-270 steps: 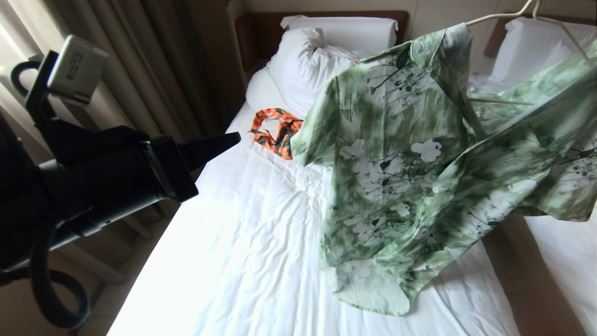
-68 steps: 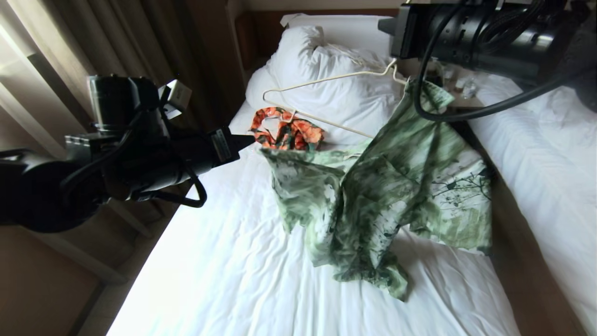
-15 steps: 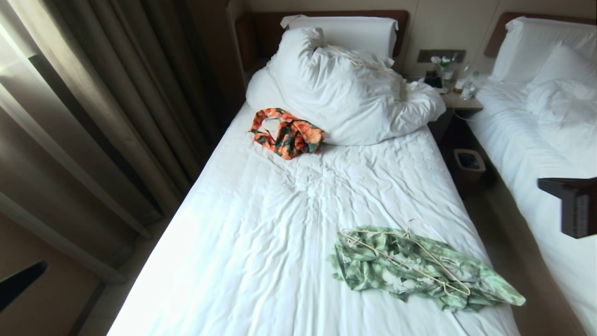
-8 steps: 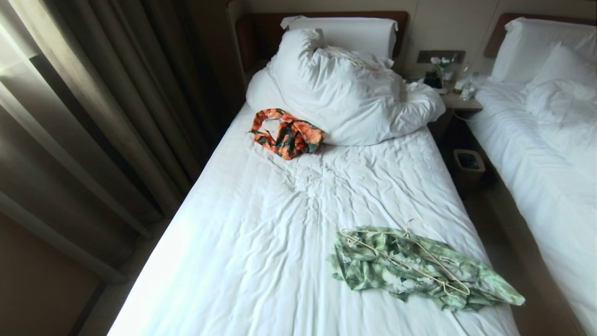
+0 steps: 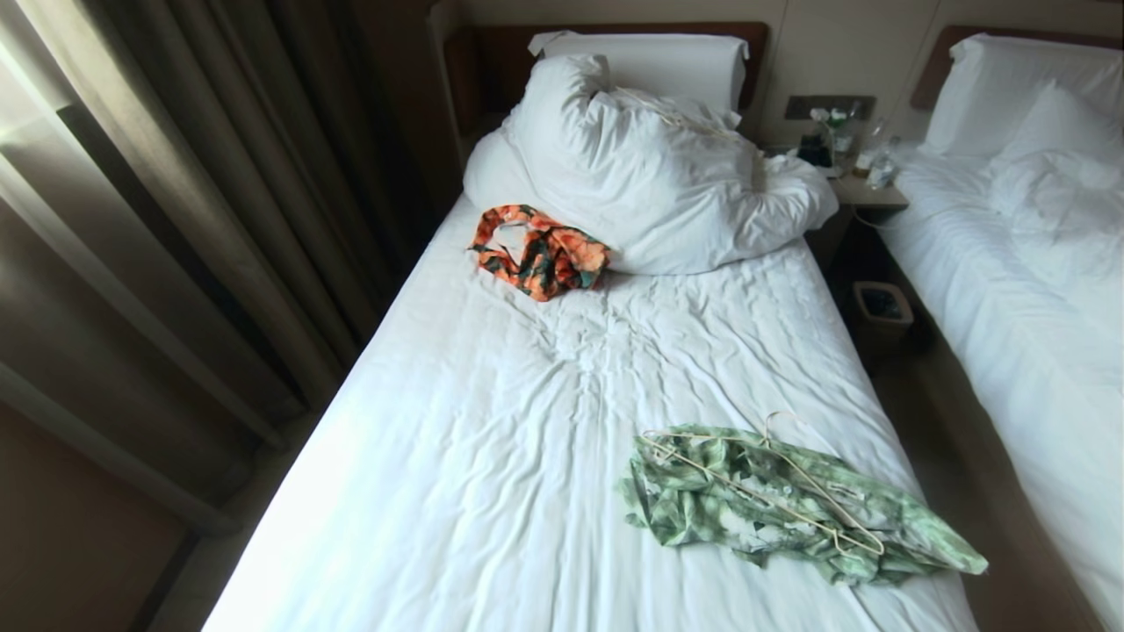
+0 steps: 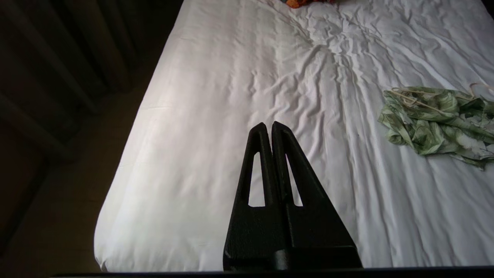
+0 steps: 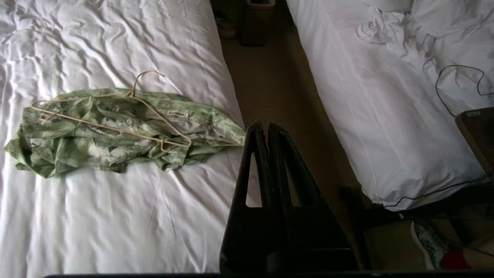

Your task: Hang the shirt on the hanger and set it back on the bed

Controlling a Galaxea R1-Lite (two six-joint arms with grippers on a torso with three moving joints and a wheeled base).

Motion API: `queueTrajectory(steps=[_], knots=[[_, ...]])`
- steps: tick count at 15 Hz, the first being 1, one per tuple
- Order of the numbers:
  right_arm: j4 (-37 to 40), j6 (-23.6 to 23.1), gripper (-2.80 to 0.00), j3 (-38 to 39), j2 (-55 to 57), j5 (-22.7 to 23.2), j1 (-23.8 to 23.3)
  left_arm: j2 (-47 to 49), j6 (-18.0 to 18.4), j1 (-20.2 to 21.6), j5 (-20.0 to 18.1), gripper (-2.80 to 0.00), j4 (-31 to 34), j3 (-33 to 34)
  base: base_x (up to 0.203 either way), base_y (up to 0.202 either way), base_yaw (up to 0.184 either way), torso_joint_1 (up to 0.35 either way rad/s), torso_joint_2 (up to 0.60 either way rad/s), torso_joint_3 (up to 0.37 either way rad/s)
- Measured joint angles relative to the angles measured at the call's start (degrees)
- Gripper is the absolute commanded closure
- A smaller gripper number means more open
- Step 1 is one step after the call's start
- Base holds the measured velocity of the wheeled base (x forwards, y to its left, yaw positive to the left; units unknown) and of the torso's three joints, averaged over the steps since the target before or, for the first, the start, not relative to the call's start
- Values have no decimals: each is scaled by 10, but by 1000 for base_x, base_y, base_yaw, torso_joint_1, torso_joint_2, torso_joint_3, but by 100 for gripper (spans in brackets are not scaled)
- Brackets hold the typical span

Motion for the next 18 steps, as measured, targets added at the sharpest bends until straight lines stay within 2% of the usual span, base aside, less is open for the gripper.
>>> queueTrajectory(steps=[2,4,7,8,11,14,15,18], knots=[[0,-7,0,17,-45,50,-36,-12,5,0,-14,0,-1,11,0,0,0,0,0,0],[-1,-17,0,34,-96,141,-57,-17,22,0,-12,0,-9,16,0,0,0,0,0,0],[-37,-36,0,98,-160,237,-67,-18,55,0,-13,0,-56,31,0,0,0,0,0,0],[-66,-36,0,126,-172,255,-68,-19,57,0,-14,0,-60,35,0,0,0,0,0,0],[-173,-43,0,229,-189,267,-69,-19,56,0,-15,0,-61,37,0,0,0,0,0,0],[-289,-70,0,325,-193,281,-69,-19,43,0,-13,0,-61,37,0,0,0,0,0,0],[-299,-71,0,337,-194,284,-70,-19,40,0,-12,0,-61,37,0,0,0,0,0,0],[-258,-54,0,346,-194,285,-70,-19,39,0,-12,0,-61,37,0,0,0,0,0,0]])
